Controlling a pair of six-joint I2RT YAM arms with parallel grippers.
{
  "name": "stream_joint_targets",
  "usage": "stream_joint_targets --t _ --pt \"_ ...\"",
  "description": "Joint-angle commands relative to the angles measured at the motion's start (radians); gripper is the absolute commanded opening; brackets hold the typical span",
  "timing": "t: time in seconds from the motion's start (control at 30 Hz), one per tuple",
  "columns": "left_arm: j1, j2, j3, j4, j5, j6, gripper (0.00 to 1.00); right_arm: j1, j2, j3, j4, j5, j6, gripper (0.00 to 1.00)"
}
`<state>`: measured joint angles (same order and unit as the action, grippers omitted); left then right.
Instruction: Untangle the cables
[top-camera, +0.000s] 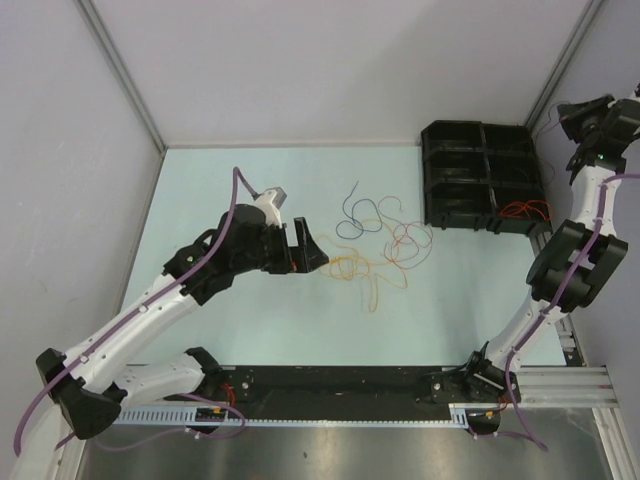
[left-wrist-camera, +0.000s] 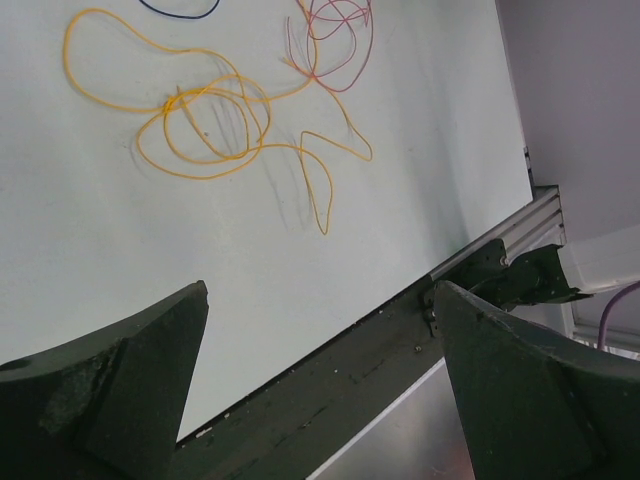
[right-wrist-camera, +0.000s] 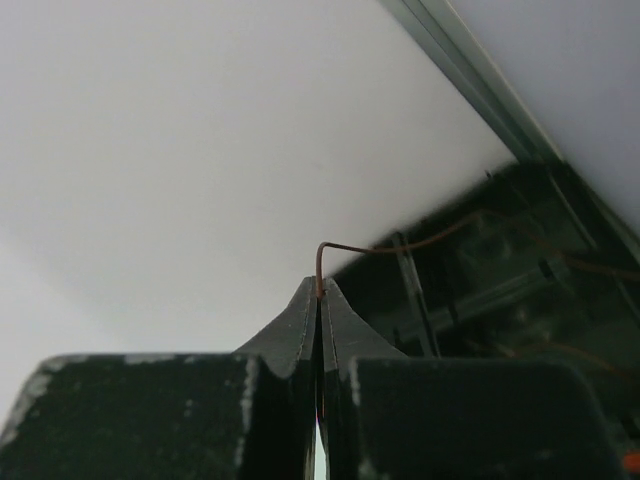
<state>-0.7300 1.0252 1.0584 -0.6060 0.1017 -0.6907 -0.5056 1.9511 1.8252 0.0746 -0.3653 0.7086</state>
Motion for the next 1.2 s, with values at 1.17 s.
stream_joint_targets --t 1.17 --pt "0.004 -0.002 0.014 0.029 0.033 0.072 1.0 0.104 -0.282 -0.349 -0.17 -0.09 0.106 0.0"
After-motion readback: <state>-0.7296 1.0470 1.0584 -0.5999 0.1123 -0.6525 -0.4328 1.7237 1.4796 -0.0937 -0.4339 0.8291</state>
